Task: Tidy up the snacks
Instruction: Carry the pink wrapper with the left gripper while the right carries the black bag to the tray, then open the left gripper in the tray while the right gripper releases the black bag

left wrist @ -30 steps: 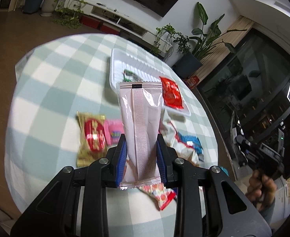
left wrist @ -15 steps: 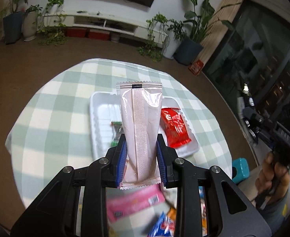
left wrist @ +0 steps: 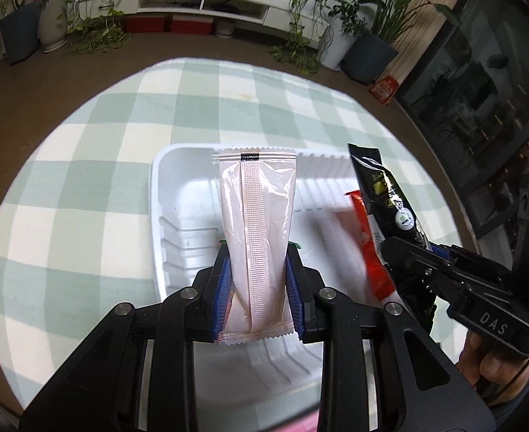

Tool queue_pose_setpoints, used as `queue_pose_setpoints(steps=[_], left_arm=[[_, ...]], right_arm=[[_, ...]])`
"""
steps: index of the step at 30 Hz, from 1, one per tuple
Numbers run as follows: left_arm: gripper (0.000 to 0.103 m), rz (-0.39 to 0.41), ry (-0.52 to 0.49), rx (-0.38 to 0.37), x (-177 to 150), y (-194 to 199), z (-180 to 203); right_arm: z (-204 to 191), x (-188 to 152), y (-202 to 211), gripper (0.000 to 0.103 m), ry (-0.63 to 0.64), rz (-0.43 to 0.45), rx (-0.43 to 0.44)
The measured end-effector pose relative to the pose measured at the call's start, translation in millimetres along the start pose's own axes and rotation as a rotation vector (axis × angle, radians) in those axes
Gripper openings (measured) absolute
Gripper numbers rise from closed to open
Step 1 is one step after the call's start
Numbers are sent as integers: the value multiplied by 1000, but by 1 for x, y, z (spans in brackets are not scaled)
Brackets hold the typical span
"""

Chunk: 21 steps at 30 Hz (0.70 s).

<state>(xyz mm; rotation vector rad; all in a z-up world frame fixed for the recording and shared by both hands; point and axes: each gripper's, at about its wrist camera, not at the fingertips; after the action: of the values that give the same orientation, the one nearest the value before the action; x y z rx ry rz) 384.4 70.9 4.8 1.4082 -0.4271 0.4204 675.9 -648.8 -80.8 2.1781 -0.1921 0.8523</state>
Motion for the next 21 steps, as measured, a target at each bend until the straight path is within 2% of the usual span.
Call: queue_pose_setpoints(steps=[6,11,19,20,21], left_arm=[[28,-37,7,22,-4,-27,-8],[28,-44,-5,33,-5,-34,-9],[30,-49,-1,51,-8,-37,-9],[31,-46,-2,55,-8,-37,-9],[37,-45,-3,57,-8,-36,-8]], right_arm=[[-1,0,-31,23,16,-72,-44],[6,-6,-50,23,-4,-115,-72],[6,-11,-54,25,15,-125,-92],[6,-11,-54,25,15,-125,-93],[6,-12,-54,25,15,-126,-92]])
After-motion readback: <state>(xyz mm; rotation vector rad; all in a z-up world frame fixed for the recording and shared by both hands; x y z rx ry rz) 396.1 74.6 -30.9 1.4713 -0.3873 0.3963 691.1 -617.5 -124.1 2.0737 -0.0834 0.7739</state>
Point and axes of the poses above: each gripper's, at about its wrist camera, not at the fingertips, and y roughly against the way its jaws point, z to its right, x to its top, and after that the axes turned 13 degrees about x, right-handed
